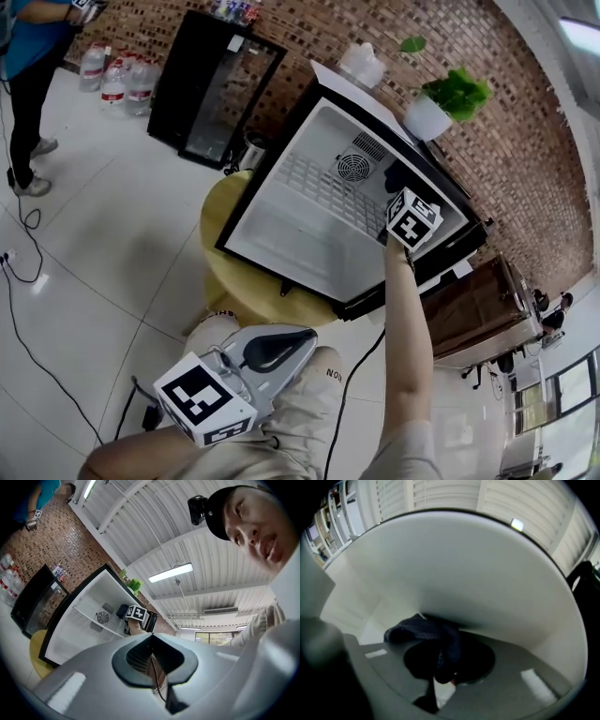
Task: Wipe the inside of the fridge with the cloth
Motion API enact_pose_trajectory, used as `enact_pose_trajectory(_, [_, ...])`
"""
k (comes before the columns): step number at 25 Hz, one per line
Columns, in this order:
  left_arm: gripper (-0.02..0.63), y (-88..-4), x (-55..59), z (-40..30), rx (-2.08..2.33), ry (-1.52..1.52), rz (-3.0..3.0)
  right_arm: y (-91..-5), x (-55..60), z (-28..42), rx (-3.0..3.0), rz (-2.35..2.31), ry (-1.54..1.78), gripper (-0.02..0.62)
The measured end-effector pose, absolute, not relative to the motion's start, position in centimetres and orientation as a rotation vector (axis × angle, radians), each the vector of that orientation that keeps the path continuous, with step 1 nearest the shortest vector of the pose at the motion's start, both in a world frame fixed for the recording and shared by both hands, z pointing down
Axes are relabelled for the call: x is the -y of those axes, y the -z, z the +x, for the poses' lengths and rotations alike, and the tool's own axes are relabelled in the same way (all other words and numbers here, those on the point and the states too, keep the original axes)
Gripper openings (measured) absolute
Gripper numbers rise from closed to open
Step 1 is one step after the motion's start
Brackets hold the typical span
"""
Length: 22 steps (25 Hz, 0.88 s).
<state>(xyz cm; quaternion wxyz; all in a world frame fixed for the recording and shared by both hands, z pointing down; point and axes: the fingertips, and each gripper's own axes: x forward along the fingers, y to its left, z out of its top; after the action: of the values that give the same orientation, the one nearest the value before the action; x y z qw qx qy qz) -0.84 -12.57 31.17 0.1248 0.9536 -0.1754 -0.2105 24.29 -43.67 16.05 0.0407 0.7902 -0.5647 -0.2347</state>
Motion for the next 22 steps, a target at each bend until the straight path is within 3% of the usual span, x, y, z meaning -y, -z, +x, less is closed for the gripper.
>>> enact_pose_trajectory(7, [0.002, -31.9, 12.8, -0.6, 0.464, 0.606, 2.734, -19.9, 47.1, 11.8, 2.035, 1.943, 0.798, 0.044])
enact_pose_trajectory(14, [0.002, -32.8, 12.3, 0.2, 0.408, 0.615, 2.719, -20.0, 50.8, 3.2, 2.178, 1.866, 0.708, 0.044])
enact_pose_trajectory(18, [0.002, -32.4, 12.7, -0.4, 0.42, 0.626, 2.723, -18.2, 51.1, 1.8, 2.339, 1.898, 0.599, 0.043])
enact_pose_trajectory(22, [0.002, -32.4, 12.5, -0.3, 0.424, 0.642, 2.696, -16.6, 48.5, 5.0, 2.312, 1.994, 0.679, 0.044])
